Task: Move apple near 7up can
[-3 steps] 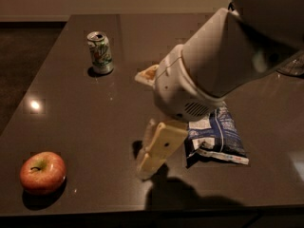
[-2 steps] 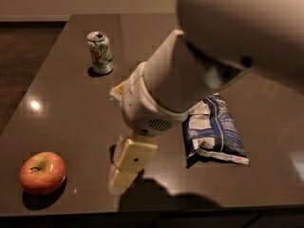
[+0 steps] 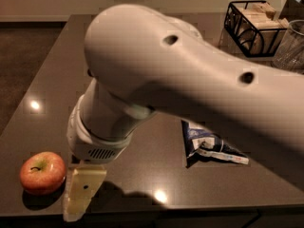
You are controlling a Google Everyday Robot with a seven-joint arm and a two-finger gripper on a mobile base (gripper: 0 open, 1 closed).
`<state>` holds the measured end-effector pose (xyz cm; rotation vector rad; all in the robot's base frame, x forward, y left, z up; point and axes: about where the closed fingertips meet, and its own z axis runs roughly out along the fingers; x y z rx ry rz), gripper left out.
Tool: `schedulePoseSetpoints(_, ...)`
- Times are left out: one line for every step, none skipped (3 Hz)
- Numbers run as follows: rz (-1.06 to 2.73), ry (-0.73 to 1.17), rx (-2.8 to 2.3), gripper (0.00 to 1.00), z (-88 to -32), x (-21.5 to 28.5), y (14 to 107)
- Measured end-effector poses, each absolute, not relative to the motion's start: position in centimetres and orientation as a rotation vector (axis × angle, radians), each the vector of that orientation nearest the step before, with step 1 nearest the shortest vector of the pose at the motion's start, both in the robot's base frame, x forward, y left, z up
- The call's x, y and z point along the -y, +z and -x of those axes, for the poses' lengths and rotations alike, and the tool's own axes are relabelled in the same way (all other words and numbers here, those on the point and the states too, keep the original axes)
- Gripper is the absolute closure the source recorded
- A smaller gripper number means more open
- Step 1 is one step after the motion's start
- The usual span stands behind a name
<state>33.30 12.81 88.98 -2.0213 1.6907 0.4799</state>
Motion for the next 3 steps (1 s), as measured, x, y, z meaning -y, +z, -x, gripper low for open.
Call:
schedulePoseSetpoints(2.047, 0.483, -1.683, 0.00, -33.1, -15.4, 87.4)
schedulePoseSetpoints(2.052, 0.486, -1.689, 0.00, -33.6, -17.1, 86.4)
schedulePoseSetpoints(2.062, 0.491, -1.704, 0.00, -34.0, -18.1, 85.6)
